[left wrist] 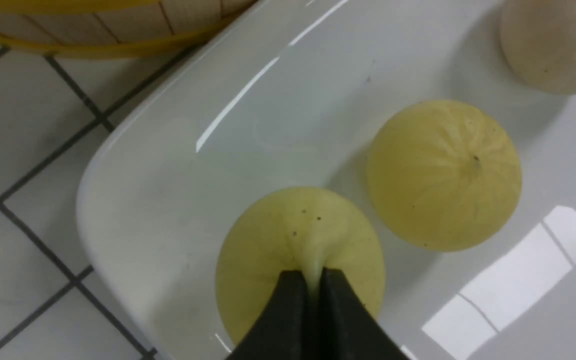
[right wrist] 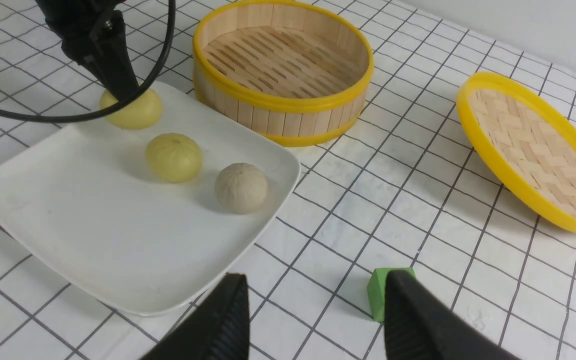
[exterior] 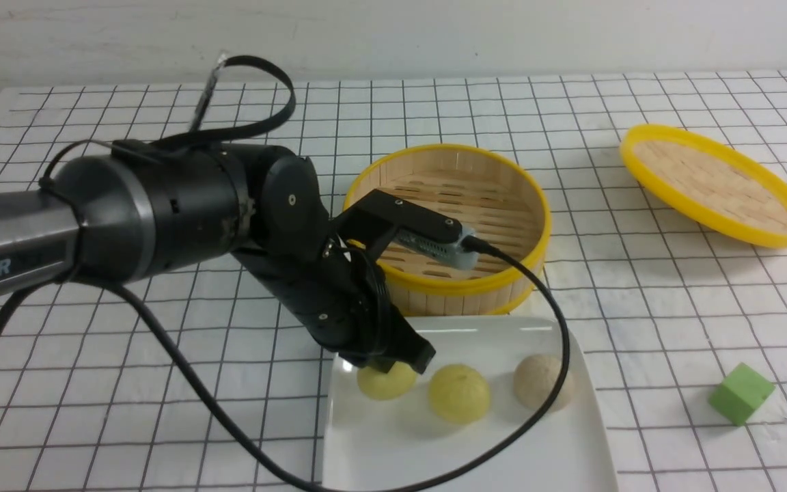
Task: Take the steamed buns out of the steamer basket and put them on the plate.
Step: Use the left arm to put the steamed stuffed bun into the plate
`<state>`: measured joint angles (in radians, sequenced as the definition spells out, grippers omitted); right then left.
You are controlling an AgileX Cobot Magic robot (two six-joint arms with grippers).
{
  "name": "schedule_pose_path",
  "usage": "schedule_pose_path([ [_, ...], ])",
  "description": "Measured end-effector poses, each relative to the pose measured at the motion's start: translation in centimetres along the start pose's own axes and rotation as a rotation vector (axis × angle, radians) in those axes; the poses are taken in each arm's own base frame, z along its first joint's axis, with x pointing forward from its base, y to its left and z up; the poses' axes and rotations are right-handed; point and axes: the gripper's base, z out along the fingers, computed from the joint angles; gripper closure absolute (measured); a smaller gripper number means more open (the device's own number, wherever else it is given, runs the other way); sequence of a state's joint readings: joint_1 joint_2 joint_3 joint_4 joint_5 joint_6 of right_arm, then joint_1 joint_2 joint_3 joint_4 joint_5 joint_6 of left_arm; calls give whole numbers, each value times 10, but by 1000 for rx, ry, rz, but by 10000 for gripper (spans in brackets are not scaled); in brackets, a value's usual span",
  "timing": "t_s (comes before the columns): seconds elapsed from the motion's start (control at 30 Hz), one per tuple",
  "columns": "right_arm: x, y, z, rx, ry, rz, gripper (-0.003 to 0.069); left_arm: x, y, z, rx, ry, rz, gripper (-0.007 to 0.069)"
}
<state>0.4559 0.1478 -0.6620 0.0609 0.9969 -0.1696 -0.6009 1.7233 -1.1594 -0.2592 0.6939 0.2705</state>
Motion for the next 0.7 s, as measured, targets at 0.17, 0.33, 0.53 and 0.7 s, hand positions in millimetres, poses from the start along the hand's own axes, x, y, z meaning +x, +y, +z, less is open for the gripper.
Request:
schedule_pose_path([
  [0.17,0,0,0,0,0,0,281,0,0,1,-1,1,0,604],
  [0.33,0,0,0,0,0,0,281,1,2,8,-4,13,-1,604],
  [0.53,0,0,0,0,2,0,281,-1,3,9,-19,2,13,601],
  [0.7,0,0,0,-1,3,0,281,-1,3,9,-19,0,13,594],
])
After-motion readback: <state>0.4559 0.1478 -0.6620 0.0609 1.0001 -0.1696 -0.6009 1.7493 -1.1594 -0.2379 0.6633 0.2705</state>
